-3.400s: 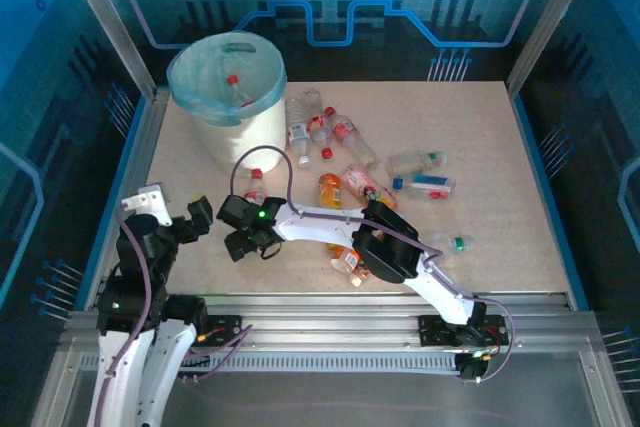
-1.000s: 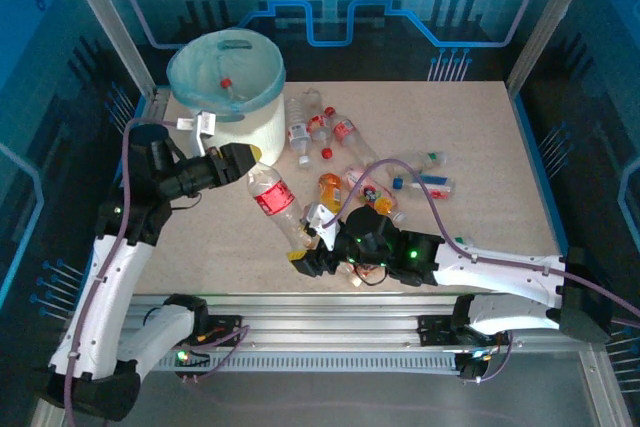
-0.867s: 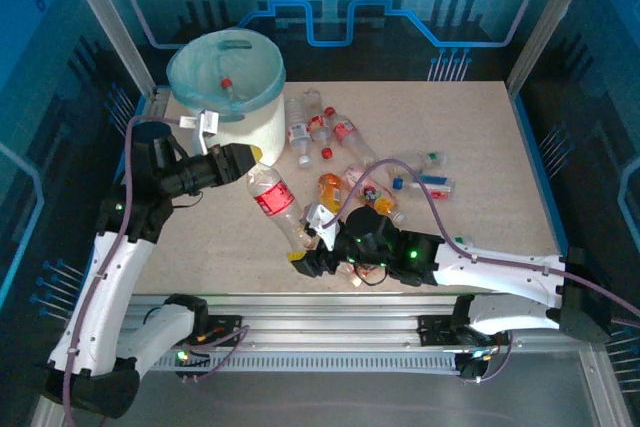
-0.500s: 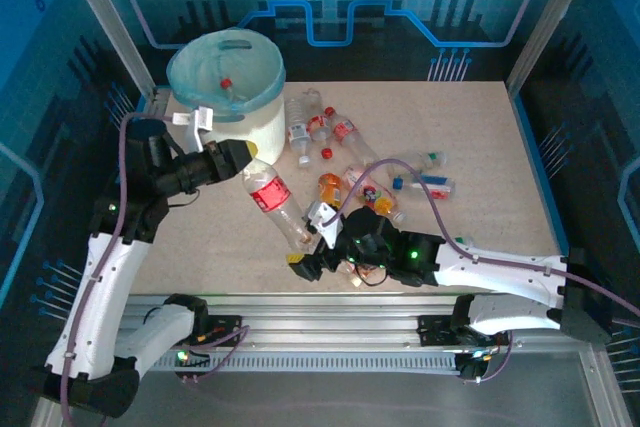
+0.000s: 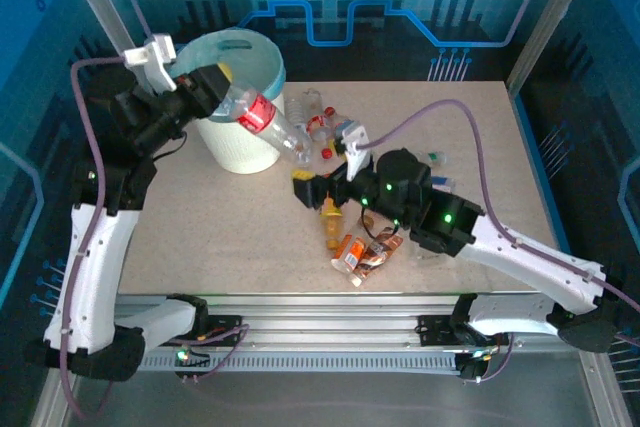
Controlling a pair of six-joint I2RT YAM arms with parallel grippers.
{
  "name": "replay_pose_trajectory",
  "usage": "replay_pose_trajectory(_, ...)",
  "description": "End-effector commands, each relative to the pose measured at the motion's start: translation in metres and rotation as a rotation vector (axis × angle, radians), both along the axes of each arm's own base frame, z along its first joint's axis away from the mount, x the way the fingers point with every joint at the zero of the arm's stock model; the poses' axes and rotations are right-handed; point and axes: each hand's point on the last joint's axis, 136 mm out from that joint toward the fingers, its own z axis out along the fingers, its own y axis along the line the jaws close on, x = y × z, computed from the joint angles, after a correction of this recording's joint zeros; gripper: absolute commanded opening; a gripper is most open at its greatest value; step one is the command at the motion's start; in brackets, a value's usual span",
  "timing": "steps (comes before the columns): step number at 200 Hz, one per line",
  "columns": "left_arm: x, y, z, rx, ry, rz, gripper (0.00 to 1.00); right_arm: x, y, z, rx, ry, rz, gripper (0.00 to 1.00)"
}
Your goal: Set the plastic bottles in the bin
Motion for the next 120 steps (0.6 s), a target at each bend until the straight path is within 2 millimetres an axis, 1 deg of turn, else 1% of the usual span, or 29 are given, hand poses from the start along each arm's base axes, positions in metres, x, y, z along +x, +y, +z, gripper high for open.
replay_pose_trajectory(1, 0.014, 0.013, 0.042, -0.014, -0.130, 0.094, 0.00, 0.018, 0.000, 0.013, 0.018, 0.048, -0.041, 1.00)
replay_pose_trajectory(10, 0.023, 0.017, 0.045, 0.009, -0.140, 0.122, 0.00, 0.023, 0.000, 0.018, 0.012, 0.052, -0.053, 1.00)
replay_pose_trajectory(20, 0.033, 0.023, 0.048, 0.044, -0.147, 0.163, 0.00, 0.029, 0.002, 0.020, -0.001, 0.056, -0.065, 1.00)
replay_pose_trajectory(28, 0.046, 0.028, 0.044, 0.065, -0.134, 0.203, 0.00, 0.033, 0.002, 0.021, -0.007, 0.057, -0.074, 1.00)
replay_pose_trajectory(41, 0.059, 0.037, 0.047, 0.080, -0.136, 0.254, 0.00, 0.038, 0.005, 0.023, -0.013, 0.056, -0.084, 1.00)
replay_pose_trajectory(58, 0.070, 0.044, 0.056, 0.076, -0.155, 0.287, 0.00, 0.044, 0.010, 0.021, -0.034, 0.073, -0.099, 1.00)
replay_pose_trajectory(79, 0.077, 0.049, 0.070, 0.080, -0.200, 0.318, 0.00, 0.051, 0.016, 0.015, -0.079, 0.099, -0.110, 1.00)
replay_pose_trajectory(96, 0.087, 0.055, 0.073, 0.109, -0.209, 0.354, 0.00, 0.055, 0.026, 0.007, -0.112, 0.107, -0.090, 1.00)
replay_pose_trajectory(120, 0.104, 0.068, 0.069, 0.160, -0.188, 0.405, 0.00, 0.057, 0.039, 0.007, -0.136, 0.104, -0.052, 1.00)
